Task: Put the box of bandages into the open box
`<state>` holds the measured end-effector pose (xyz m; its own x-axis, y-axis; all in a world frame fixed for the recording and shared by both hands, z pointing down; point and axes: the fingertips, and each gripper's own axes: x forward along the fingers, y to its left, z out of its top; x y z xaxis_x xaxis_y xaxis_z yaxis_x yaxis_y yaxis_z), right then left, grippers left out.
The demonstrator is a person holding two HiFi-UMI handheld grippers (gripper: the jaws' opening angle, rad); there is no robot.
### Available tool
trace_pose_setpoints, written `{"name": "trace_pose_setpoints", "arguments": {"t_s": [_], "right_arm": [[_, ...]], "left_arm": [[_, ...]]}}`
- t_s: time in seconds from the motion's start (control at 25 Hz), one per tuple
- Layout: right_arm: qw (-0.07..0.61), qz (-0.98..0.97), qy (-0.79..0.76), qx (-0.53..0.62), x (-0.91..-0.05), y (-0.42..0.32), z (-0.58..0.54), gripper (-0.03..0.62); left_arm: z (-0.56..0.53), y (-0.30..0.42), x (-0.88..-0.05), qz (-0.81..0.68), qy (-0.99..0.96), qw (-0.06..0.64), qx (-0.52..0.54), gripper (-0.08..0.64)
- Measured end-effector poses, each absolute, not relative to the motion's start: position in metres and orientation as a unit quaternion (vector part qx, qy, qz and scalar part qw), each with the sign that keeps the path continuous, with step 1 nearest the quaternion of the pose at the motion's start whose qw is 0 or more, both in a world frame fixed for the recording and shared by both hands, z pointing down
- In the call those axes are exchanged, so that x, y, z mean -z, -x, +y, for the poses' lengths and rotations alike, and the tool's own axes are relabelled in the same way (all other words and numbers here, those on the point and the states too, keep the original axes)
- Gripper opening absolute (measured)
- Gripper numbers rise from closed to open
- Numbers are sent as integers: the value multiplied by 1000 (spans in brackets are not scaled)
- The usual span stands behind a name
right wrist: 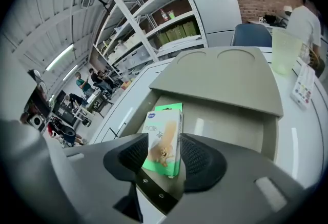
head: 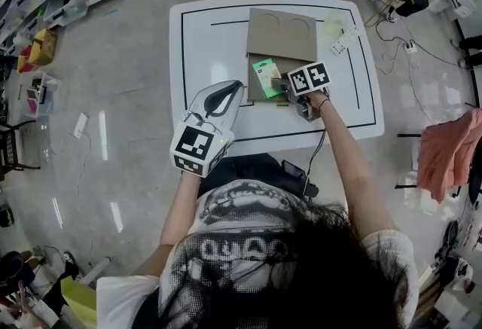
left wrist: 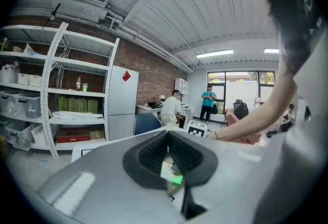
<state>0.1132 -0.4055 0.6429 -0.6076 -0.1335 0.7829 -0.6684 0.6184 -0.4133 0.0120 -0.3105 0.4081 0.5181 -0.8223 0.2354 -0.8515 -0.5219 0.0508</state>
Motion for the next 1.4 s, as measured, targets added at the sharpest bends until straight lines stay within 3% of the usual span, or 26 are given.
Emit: {"name": "trace_pose_setpoints", "arguments": {"t_s": [0.84, 1.4], "right_arm": [[166, -892, -302, -293, -499, -84, -362, 173], [90, -884, -364, -279, -446, -45, -286, 154]], "left_arm": [[-292, 1, -410, -453, -883, 84, -92, 0], [-258, 31, -402, -410, -904, 79, -95, 0]]}}
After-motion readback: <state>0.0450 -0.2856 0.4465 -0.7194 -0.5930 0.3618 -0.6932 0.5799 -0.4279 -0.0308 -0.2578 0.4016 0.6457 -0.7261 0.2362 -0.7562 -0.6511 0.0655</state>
